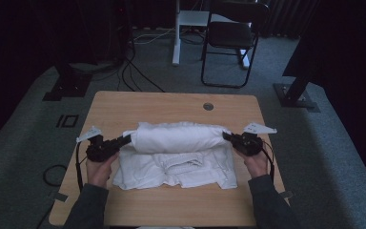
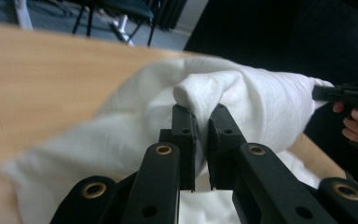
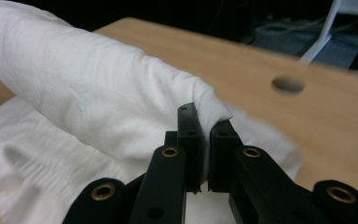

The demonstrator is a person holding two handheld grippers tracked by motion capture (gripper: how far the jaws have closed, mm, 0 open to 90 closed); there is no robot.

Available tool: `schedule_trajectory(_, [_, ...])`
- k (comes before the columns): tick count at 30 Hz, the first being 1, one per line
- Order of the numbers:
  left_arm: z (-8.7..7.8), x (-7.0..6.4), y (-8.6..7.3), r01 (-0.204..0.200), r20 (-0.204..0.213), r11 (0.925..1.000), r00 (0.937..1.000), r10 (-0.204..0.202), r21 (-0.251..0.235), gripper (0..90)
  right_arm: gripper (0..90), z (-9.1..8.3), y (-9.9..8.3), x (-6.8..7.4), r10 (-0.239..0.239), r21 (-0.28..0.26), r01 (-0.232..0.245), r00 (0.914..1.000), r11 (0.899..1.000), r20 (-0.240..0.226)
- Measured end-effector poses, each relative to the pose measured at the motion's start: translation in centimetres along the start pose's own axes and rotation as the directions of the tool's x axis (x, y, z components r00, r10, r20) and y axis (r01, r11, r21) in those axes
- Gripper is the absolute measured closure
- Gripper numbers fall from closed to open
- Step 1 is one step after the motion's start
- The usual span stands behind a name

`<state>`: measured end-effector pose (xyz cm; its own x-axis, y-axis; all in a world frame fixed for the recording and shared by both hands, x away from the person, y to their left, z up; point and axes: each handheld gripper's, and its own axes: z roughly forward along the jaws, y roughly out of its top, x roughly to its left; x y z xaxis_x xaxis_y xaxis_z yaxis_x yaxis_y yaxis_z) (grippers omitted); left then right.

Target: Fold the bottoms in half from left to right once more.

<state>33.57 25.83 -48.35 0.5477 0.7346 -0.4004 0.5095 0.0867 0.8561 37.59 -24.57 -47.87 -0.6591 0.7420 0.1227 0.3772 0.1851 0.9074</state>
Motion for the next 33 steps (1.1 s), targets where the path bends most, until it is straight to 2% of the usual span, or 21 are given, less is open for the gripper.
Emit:
schedule_trajectory(3, [-0.2,0.0,-1.8,-0.001,-0.018,0.9993,0.9998,0.002,0.039,80.7,85.9,0.3,-2.1,0.2,0.025,0.045,-0.024,0.9997,0.999,-0.006])
schedule_trajectory(7, [-1.2,-0.1,-2.6,-0.016,-0.054,0.9992,0.9984,0.018,0.035,77.0,85.5,0.4,-3.9,0.2,0.049,0.072,-0.048,0.9986,0.996,-0.018])
schedule_trajectory(10, [-1.7,-0.2,-2.3,-0.020,-0.059,0.9997,0.9981,0.021,0.014,76.5,85.2,0.3,-4.2,0.4,0.045,0.082,-0.043,0.9988,0.996,-0.021])
schedule_trajectory(11, [-2.3,-0.4,-1.8,-0.037,-0.071,0.9993,0.9968,0.037,-0.008,75.5,84.4,0.1,-4.2,0.5,0.034,0.085,-0.032,0.9993,0.996,-0.017])
schedule_trajectory(12, [-2.3,-0.4,-1.8,-0.037,-0.071,0.9993,0.9968,0.037,-0.008,74.6,83.6,0.0,-4.2,0.6,0.031,0.084,-0.029,0.9994,0.996,-0.017])
schedule_trajectory(14, [-2.6,-1.1,-0.5,-0.069,-0.071,0.9974,0.9951,0.068,-0.018,71.6,76.7,-0.4,-4.0,0.6,0.025,0.076,-0.023,0.9991,0.997,-0.033])
schedule_trajectory(17, [-1.7,-2.1,0.8,-0.109,-0.069,0.9940,0.9917,0.108,-0.005,69.8,58.0,-0.9,-2.6,0.9,0.004,0.025,-0.004,1.0000,1.000,-0.007])
schedule_trajectory(19, [-1.7,-2.1,0.8,-0.109,-0.069,0.9940,0.9917,0.108,-0.005,69.2,58.0,-0.9,-2.2,1.0,0.001,0.009,-0.001,1.0000,1.000,0.001])
schedule_trajectory(20, [0.0,-3.1,2.0,-0.137,-0.064,0.9904,0.9884,0.138,0.020,69.2,55.2,-0.9,-2.2,1.0,0.001,0.009,-0.001,1.0000,1.000,0.001])
schedule_trajectory(21, [0.8,-3.4,2.4,-0.150,-0.063,0.9882,0.9864,0.152,0.029,68.6,51.8,-0.7,-0.4,1.4,0.000,-0.031,0.001,0.9998,1.000,0.019])
schedule_trajectory(22, [1.7,-3.8,2.8,-0.153,-0.066,0.9873,0.9856,0.156,0.040,68.7,51.4,-0.3,0.4,1.6,-0.005,-0.039,0.006,0.9997,0.999,0.022])
schedule_trajectory(24, [3.6,-4.3,3.5,-0.141,-0.063,0.9879,0.9874,0.145,0.065,68.6,51.1,0.9,1.6,2.2,-0.022,-0.029,0.023,0.9994,0.999,0.027])
schedule_trajectory(26, [5.6,-4.8,3.8,-0.138,-0.059,0.9859,0.9877,0.144,0.094,68.6,51.3,2.6,2.4,2.8,-0.036,0.006,0.035,0.9986,0.999,0.040])
schedule_trajectory(28, [7.6,-5.3,3.6,-0.152,-0.055,0.9790,0.9854,0.161,0.136,68.6,51.9,4.5,2.7,3.3,-0.044,0.050,0.042,0.9983,0.998,0.039])
schedule_trajectory(30, [9.2,-5.5,2.9,-0.168,-0.061,0.9681,0.9813,0.182,0.186,68.6,52.1,6.1,2.6,3.9,-0.045,0.090,0.043,0.9987,0.995,0.026])
schedule_trajectory(32, [10.3,-5.4,1.9,-0.161,-0.062,0.9607,0.9820,0.179,0.226,69.8,52.7,7.8,1.8,4.5,-0.048,0.142,0.045,0.9988,0.989,0.013])
schedule_trajectory(33, [10.7,-5.2,0.8,-0.155,-0.057,0.9535,0.9828,0.175,0.259,70.1,53.0,8.1,1.4,4.6,-0.045,0.160,0.043,0.9989,0.986,0.011])
